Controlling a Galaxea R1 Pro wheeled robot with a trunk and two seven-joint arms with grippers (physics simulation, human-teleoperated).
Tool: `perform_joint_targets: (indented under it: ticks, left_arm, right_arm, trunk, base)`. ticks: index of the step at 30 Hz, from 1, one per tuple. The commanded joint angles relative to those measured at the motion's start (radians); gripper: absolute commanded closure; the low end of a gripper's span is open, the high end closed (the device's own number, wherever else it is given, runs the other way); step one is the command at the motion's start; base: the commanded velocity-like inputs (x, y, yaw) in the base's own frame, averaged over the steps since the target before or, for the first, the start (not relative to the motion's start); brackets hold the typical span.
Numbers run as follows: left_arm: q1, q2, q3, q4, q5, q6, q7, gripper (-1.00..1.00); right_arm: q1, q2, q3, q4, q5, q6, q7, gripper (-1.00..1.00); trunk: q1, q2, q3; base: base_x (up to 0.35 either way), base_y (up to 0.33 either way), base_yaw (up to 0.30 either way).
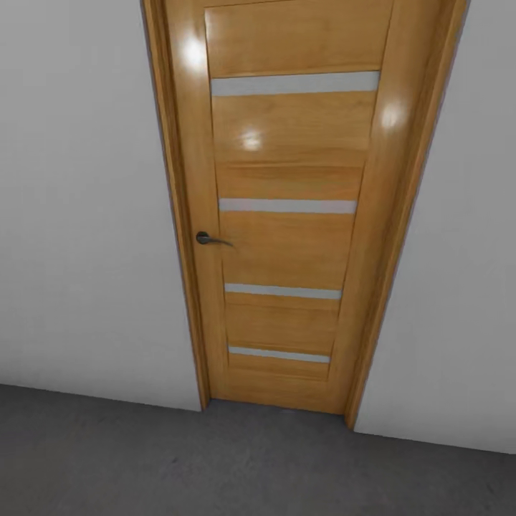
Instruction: Move the two storage containers from the living room to the garage. In the garage, place one container on the floor and stack the other container on top of it (either order is fine).
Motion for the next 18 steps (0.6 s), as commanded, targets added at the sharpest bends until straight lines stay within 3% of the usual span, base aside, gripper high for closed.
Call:
perform_joint_targets:
  ticks: [1,4,12,18]
  left_arm:
    - [0.0,0.0,0.0,-0.001,0.005,0.0,0.001,-1.0]
    - [0.0,0.001,0.0,-0.001,0.005,-0.001,0.0,-1.0]
    - [0.0,0.0,0.0,-0.004,0.005,-0.002,-0.004,-1.0]
    - [0.0,0.0,0.0,-0.004,0.004,-0.002,-0.004,-1.0]
  right_arm:
    - [0.0,0.001,0.002,0.0,0.005,-0.003,-0.001,-1.0]
    - [0.0,0.003,-0.001,0.0,0.003,-0.002,-0.001,-1.0]
    - [0.0,0.003,-0.001,0.0,0.002,0.0,-0.001,-1.0]
    - [0.0,0.002,-0.001,0.0,0.002,-0.001,-0.001,-1.0]
  trunk:
    - [0.001,0.0,-0.001]
    - [0.001,0.0,-0.001]
    - [0.001,0.0,-0.001]
    - [0.001,0.0,-0.001]
  base:
    - [0.322,0.0,0.0]
    - [0.266,0.022,-0.075]
    - [0.048,0.002,-0.149]
    - [0.271,0.0,-0.015]
